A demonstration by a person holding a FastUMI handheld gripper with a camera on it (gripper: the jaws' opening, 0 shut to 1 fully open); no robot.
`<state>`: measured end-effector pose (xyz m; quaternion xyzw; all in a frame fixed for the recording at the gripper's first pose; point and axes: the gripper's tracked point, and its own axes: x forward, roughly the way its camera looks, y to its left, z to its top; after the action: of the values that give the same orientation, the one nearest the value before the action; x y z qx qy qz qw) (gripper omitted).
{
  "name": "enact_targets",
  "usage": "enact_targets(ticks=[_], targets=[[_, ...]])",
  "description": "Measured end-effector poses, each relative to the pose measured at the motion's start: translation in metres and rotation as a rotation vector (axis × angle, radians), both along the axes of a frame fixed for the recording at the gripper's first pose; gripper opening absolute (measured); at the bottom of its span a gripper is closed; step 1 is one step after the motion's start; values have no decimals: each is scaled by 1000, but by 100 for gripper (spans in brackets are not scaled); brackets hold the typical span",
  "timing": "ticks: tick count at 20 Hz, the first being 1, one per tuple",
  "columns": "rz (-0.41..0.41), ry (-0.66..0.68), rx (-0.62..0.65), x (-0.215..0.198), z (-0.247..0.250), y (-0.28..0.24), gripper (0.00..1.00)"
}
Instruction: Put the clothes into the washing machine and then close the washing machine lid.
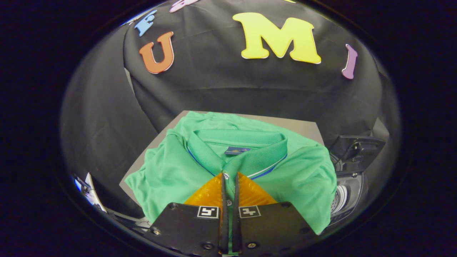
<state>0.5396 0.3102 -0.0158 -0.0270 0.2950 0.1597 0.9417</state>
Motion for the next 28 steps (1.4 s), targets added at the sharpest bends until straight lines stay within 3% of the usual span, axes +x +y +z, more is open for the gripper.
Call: enact_targets(ticks=[6,14,28], targets=[[41,-58,66,-38,20,-15,7],[65,-222,146,-91,96,-51,7],[-32,-528,231,-152,248,-162,7]])
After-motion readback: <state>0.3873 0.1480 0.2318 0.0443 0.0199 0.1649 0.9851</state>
